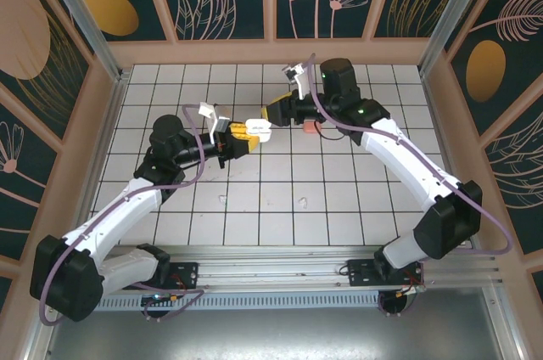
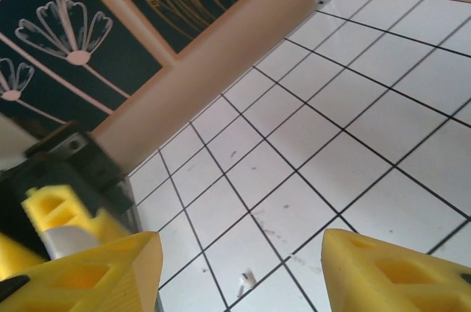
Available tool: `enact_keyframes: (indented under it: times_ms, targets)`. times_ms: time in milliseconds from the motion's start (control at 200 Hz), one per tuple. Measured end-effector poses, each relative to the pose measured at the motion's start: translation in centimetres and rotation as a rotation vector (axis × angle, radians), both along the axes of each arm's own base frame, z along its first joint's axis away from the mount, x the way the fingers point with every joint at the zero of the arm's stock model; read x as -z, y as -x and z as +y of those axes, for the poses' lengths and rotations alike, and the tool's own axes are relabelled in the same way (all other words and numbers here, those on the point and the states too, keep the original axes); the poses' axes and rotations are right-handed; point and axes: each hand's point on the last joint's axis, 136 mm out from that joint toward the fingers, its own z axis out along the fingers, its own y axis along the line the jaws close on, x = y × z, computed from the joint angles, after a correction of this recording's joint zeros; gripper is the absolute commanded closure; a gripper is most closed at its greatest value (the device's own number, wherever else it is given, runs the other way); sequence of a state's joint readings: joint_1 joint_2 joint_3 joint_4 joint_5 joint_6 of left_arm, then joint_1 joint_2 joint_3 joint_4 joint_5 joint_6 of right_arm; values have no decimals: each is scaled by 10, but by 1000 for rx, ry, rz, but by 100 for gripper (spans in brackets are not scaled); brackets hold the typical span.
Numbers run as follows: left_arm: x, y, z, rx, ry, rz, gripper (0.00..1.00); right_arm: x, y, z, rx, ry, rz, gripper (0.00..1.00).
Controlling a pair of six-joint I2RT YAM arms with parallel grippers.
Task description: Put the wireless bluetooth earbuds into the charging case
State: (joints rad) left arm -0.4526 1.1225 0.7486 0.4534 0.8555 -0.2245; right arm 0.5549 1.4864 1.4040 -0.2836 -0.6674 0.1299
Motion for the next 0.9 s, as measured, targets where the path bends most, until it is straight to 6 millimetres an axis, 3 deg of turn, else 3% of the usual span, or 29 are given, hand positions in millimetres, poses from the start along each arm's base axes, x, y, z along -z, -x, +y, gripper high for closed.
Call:
enact_keyframes:
  times_ms: [190, 395, 500, 596, 691, 796, 896]
  targets:
    - [-2, -4, 1, -31, -4, -40, 95, -2, -7, -13, 65, 6, 20, 40]
    - [4, -11, 5, -85, -12, -52, 96, -19, -8, -46, 204, 9, 13, 40]
    - [13, -15, 7, -112, -26, -45, 96, -10, -6, -65, 311, 37, 52, 40]
    - [24, -17, 10, -135, -40, -33, 96, 31, -1, -84, 418, 91, 163, 44]
    - [33, -18, 11, -150, -51, -17, 96, 104, 13, -99, 496, 170, 351, 48]
    - [35, -19, 12, -157, -57, -20, 96, 185, 46, -113, 545, 286, 548, 49]
    - [36, -19, 12, -158, -65, -29, 96, 221, 79, -113, 536, 401, 609, 48]
